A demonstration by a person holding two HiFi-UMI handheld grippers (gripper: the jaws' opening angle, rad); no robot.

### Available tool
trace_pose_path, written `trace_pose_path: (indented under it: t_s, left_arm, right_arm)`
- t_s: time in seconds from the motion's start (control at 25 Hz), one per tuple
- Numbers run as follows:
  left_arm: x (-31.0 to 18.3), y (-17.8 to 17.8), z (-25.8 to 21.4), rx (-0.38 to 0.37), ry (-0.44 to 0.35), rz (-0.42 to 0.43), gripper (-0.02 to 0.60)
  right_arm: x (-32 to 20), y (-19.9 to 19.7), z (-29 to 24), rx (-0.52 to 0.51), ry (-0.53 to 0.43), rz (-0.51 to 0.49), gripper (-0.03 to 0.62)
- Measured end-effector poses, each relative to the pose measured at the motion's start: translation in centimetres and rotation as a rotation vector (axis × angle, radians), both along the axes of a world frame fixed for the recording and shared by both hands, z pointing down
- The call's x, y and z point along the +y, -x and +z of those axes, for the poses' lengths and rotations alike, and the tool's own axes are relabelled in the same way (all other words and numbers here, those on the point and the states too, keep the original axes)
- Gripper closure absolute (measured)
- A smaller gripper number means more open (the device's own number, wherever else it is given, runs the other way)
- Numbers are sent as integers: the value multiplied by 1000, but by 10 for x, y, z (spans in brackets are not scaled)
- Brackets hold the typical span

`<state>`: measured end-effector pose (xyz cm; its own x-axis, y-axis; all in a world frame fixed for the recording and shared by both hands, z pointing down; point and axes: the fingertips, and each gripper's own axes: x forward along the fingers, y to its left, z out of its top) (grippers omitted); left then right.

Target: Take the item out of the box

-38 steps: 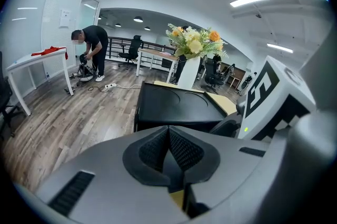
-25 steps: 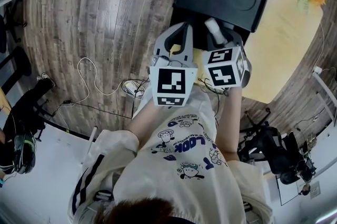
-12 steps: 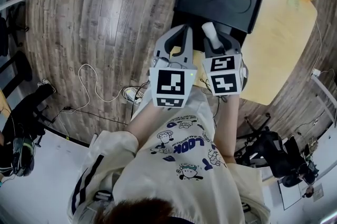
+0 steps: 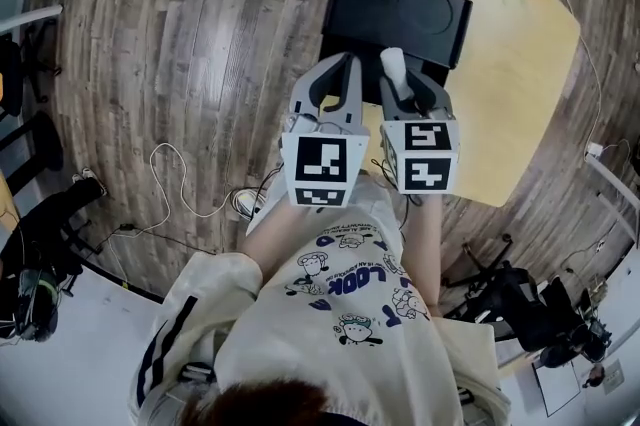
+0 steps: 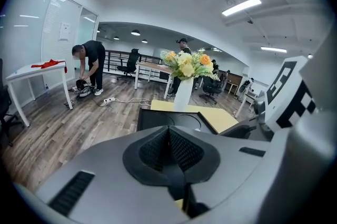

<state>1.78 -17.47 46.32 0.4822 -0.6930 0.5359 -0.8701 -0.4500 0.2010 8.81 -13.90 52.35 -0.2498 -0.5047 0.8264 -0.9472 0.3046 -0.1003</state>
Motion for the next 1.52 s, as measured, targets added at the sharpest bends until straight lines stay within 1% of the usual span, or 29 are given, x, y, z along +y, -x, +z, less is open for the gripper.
trace_pose_path:
  t_s: [0.12, 0.36, 0.68, 0.88, 1.04, 1.32, 1.52]
  left_arm:
    - [-2, -3, -13, 3, -33, 6, 568]
    - [-7, -8, -38, 9, -94, 3, 568]
    - [-10, -13, -71, 19, -172, -6, 568]
    - [-8, -12, -87, 26, -212, -14, 568]
    - [-7, -9, -98, 31, -244, -20, 568]
    - [-4, -6, -119, 39, -294, -29, 568]
    - [0, -5, -133, 45, -333, -31, 568]
  right_arm:
    - [-3, -2, -12, -46, -28, 49, 448]
    - [-11, -11, -39, -43, -118, 107, 448]
    - [-17, -20, -80, -92, -247, 196, 448]
    - [-17, -16, -99, -99, -305, 202, 448]
    - [-21, -14, -117, -103, -376, 212, 448]
    - [-20, -18, -145, -111, -472, 244, 448]
    - [-17, -19, -159, -118, -516, 256, 448]
